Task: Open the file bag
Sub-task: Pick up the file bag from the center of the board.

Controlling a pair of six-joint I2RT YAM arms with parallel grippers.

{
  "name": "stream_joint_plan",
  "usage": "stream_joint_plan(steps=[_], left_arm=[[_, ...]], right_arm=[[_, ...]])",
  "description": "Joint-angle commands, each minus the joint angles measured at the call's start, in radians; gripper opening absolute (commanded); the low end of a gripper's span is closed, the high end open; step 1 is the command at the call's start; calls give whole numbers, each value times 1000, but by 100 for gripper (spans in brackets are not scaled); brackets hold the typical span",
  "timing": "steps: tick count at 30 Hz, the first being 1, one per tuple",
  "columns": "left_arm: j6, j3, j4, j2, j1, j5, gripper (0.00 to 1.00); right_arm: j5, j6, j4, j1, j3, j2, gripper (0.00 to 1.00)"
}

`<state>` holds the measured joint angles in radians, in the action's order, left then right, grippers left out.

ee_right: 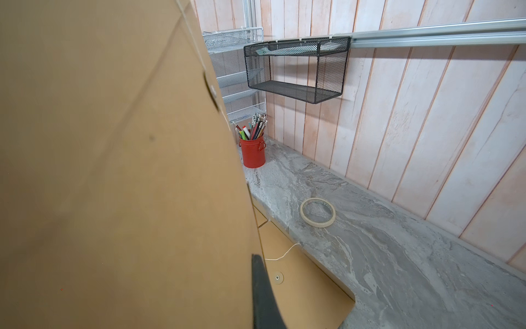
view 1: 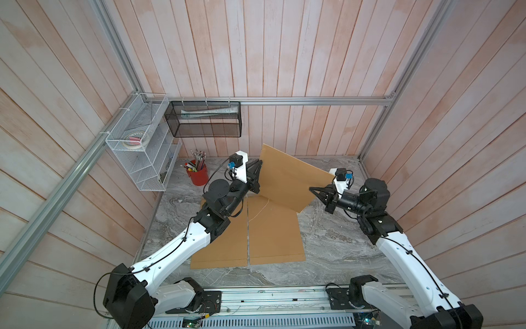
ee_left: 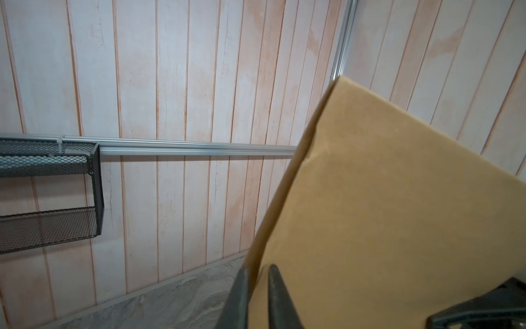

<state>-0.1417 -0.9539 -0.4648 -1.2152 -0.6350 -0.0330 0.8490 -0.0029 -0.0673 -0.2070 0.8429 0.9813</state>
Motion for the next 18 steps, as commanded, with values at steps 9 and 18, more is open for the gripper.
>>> stream_joint_plan(steps=[9, 18], left_arm=[[-197, 1, 75, -5, 14, -71, 85], [-483, -124, 182, -17, -26, 16, 97]], right_arm=[[-215, -37, 133, -76, 155, 8, 0], [-629, -50, 50, -287, 109, 61, 0]])
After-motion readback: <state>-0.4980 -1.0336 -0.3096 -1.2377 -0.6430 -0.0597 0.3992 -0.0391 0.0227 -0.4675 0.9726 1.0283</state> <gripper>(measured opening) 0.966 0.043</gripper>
